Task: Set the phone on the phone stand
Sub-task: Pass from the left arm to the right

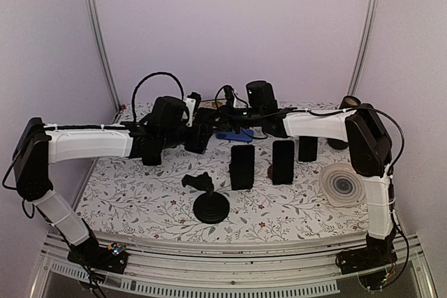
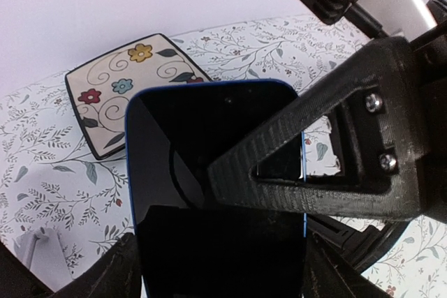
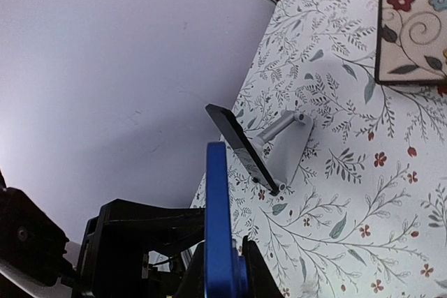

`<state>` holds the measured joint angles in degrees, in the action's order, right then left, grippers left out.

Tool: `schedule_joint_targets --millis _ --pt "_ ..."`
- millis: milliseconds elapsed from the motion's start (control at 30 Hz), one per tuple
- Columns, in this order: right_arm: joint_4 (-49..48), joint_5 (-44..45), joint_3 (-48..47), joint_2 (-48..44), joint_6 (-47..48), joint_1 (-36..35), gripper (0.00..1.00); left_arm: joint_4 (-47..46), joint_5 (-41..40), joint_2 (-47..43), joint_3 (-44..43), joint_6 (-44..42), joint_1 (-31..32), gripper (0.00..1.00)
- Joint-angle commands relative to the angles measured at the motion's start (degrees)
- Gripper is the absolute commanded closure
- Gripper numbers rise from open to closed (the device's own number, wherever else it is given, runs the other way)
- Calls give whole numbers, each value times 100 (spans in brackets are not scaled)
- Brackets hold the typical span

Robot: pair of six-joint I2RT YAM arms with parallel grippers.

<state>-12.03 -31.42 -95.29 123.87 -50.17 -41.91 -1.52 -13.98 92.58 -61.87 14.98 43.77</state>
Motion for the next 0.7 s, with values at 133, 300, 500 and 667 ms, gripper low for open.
schedule_joint_targets --millis 133,300,500,667 --pt "-177 -39 -10 -359 205 33 98 -158 343 -394 -175 -57 49 24" --pt "-166 169 298 -876 459 32 98 -108 839 -860 -57 74 45 4" --pt "-52 387 940 -1787 851 21 98 9 1214 -1848 373 321 49 3" --pt "76 240 1273 -2432 1128 -100 98 317 1635 -2546 712 625 36 5"
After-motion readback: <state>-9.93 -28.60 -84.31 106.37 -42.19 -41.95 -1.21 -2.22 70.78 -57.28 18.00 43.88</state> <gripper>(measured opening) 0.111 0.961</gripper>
